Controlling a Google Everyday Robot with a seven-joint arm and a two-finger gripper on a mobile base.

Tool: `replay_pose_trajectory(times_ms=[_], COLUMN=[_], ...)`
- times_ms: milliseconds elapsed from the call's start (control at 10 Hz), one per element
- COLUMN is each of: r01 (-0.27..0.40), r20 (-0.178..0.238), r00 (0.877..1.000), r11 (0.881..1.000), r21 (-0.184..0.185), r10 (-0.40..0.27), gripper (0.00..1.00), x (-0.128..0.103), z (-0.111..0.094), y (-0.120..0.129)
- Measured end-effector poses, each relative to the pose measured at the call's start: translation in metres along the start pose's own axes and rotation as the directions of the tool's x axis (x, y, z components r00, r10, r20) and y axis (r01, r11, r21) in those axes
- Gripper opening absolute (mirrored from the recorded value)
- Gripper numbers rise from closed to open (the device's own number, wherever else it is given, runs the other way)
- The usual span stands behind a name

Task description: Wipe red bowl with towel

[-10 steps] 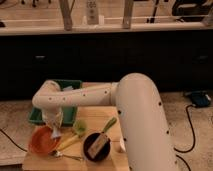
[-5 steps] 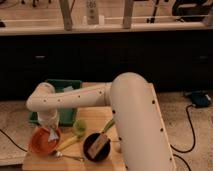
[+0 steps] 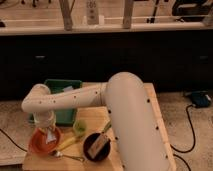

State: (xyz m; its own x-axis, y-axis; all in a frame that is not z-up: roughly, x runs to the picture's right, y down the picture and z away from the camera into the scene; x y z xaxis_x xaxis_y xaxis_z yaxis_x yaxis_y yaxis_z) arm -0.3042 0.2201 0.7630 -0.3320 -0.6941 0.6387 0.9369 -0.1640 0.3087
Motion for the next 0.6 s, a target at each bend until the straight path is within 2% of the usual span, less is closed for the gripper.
replay_pose_trajectory(times_ms=[300, 600], r01=[0.053, 0.152], r20=[-0.003, 0.025], r00=[0.999, 0.988], r11=[0.998, 0.987], r21=[0.018, 0.054], r10=[-0.053, -0.154], gripper=[0.0, 0.0], x=[0.021, 0.035], z=[0.007, 0.018], y=[-0.012, -0.045])
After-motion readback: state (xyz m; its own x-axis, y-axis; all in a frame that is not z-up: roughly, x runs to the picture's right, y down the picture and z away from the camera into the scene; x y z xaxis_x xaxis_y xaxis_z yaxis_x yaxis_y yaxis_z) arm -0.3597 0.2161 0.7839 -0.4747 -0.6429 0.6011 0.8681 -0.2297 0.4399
